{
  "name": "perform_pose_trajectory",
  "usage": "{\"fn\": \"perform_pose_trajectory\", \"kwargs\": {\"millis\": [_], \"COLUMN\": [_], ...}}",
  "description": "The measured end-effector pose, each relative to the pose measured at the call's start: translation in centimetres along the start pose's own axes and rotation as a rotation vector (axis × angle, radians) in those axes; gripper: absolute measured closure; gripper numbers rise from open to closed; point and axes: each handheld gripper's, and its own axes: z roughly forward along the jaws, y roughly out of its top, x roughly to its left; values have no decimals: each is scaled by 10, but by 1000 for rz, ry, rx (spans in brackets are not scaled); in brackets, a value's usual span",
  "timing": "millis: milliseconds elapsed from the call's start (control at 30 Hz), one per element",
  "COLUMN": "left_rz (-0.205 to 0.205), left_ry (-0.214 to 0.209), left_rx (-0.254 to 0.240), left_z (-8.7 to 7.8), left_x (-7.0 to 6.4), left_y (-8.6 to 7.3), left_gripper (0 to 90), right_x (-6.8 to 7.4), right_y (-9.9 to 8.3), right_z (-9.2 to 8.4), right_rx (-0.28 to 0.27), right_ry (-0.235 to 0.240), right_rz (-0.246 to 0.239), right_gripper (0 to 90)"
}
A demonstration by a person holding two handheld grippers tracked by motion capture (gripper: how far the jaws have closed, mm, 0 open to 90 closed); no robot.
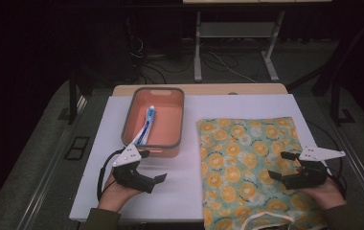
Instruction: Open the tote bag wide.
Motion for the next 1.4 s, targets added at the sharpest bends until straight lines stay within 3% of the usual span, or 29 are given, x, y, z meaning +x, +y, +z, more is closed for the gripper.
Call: {"fn": "perform_pose_trajectory", "kwargs": {"millis": [167,400,567,767,867,1067,1167,1233,1400], "left_rz": [9,47,52,67,86,100,82,94,99], "left_ry": [-15,-64,-95,-130,-154,-162,-172,-151,-140], "left_rx": [9,39,40,57,90,124,140,159,191], "left_z": [6,25,40,65,84,106,118,130,141], "left_x": [-7,-22,-30,-43,-53,-59,-61,-64,-67], "left_y": [1,7,12,17,18,17,16,16,14], "left_gripper": [0,44,79,143,145,143,138,135,139], "right_x": [0,1,1,0,1,1,1,0,0], "right_y": [-1,0,0,0,0,-1,-1,-1,-1], "right_z": [0,0,1,2,3,3,3,3,3], "right_rx": [3,1,5,9,11,14,16,16,12], "right_ry": [-1,-4,-3,-3,-5,-8,-7,-7,-7], "right_rz": [1,0,-1,-2,-1,0,-4,-5,-2], "right_gripper": [113,113,113,113,113,113,113,113,113]}}
